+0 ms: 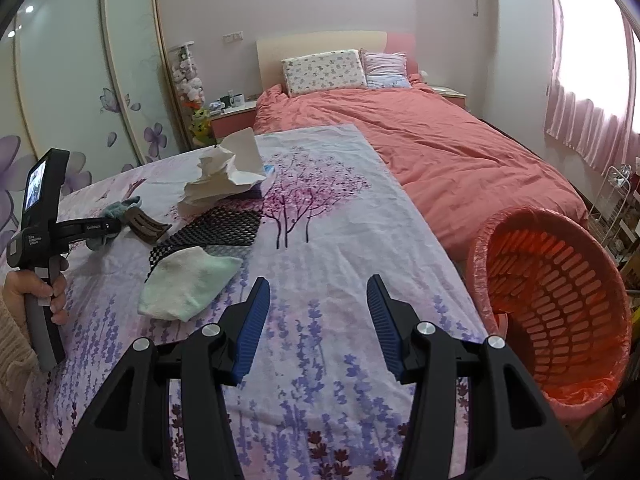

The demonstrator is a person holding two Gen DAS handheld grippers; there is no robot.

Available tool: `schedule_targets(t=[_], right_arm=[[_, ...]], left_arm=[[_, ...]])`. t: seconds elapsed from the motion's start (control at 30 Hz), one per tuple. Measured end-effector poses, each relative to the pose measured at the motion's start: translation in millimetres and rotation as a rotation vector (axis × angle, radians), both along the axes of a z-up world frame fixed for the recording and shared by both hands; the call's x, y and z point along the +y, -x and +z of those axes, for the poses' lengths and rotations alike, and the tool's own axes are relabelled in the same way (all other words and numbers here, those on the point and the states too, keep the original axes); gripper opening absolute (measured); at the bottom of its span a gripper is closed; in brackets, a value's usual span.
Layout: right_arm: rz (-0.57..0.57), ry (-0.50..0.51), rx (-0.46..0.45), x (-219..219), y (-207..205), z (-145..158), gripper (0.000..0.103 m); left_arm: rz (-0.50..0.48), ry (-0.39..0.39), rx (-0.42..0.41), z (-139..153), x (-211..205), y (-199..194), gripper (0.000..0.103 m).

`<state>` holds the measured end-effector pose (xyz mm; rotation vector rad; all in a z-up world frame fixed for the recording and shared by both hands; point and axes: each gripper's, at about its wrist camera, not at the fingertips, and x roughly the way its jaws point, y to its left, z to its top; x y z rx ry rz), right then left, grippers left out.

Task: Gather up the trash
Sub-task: 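Move both tools back to the bed and grasp the grey-green sock with the left tool, then grasp the mint-green cloth on the bed with the right tool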

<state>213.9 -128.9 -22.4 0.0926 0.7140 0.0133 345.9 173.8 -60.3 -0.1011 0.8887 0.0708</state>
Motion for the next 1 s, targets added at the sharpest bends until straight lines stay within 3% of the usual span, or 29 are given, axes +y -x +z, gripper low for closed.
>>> schedule_targets(t=[0.33,0.57,0.73,1.0], right_arm=[[0.066,-0.067,0.034,29.7,-11.8,-7.1,0.051],[0.118,-0.090,0.063,60.8,-23.9,-13.3,0.051],[0.120,-0.110,0.090,73.4,-32.0,-20.3,0.051],[0.085,-0.148,0.148,80.0,-40.8,-34.9,0.052]], left_arm=[[0.063,-0.025,0.010,-1.9,40.8,46.2,0.014],[0.057,-0.098,0.027,-3.5,32.2,44.2,0.016],[0.061,-0.062,0.023,-3.1,34.3,43.9,0.018],[0.064,-0.073,0.026,-2.7,36.0,44.0,0.018]])
